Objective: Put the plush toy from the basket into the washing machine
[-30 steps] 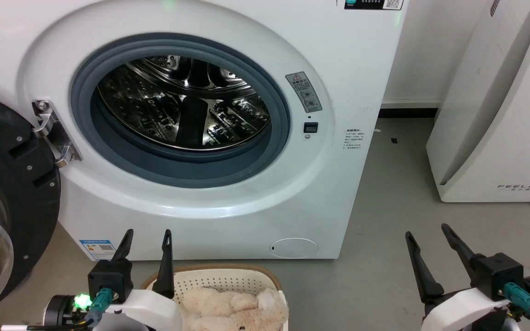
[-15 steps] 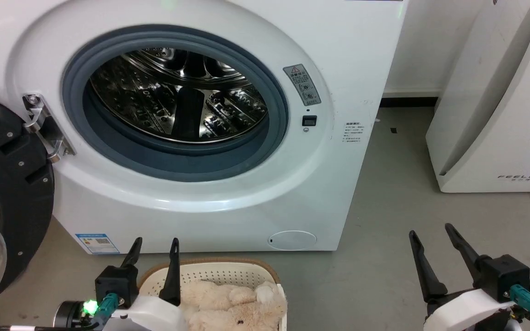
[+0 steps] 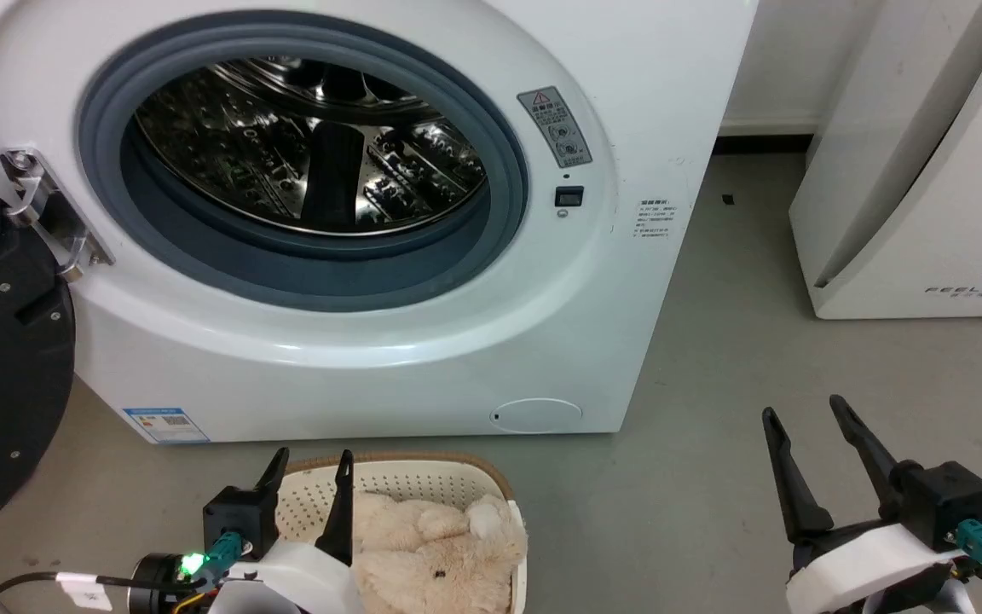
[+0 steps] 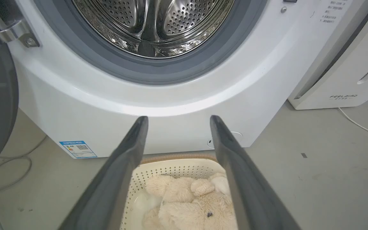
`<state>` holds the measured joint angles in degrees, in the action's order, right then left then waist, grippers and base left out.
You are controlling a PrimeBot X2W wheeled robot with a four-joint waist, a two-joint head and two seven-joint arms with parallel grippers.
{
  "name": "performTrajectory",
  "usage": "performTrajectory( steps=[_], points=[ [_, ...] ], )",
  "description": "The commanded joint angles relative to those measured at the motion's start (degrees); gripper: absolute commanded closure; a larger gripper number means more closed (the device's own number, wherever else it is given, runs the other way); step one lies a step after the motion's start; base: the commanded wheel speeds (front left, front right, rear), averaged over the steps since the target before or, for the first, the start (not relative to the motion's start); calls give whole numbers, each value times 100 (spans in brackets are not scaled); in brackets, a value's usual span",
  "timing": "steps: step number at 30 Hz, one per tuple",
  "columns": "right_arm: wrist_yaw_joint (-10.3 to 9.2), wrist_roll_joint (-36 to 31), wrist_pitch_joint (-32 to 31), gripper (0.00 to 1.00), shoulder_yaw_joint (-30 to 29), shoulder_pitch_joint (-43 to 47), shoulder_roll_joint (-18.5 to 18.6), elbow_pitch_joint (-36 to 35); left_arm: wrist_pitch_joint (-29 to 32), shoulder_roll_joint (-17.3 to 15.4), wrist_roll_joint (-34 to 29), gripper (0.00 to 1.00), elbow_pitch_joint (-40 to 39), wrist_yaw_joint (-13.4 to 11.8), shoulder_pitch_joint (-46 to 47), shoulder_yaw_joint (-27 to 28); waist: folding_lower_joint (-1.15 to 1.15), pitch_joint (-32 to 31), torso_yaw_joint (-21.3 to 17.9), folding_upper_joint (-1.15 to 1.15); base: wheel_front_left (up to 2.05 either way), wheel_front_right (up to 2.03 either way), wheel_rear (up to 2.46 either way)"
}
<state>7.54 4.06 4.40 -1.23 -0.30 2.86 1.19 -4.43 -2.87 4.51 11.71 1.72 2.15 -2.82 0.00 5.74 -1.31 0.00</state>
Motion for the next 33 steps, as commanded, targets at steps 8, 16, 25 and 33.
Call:
performTrajectory(
  steps=[8,16,25,33],
  points=[
    [-2,92,161,0,13,-195,1,-16,-121,-57,200,0,732,88,459,-133,0,340,-58,0,0,0,0],
    [-2,148,245,0,-13,-274,1,-24,-194,-107,317,0,1305,146,742,-277,0,573,-136,0,0,0,0],
    [-3,227,352,0,-60,-349,1,-38,-321,-169,463,0,1986,208,1094,-501,0,839,-229,0,0,0,0],
    [-3,306,448,0,-34,-423,1,-46,-337,-204,702,0,2629,259,1406,-732,0,1081,-309,0,0,0,0]
  ],
)
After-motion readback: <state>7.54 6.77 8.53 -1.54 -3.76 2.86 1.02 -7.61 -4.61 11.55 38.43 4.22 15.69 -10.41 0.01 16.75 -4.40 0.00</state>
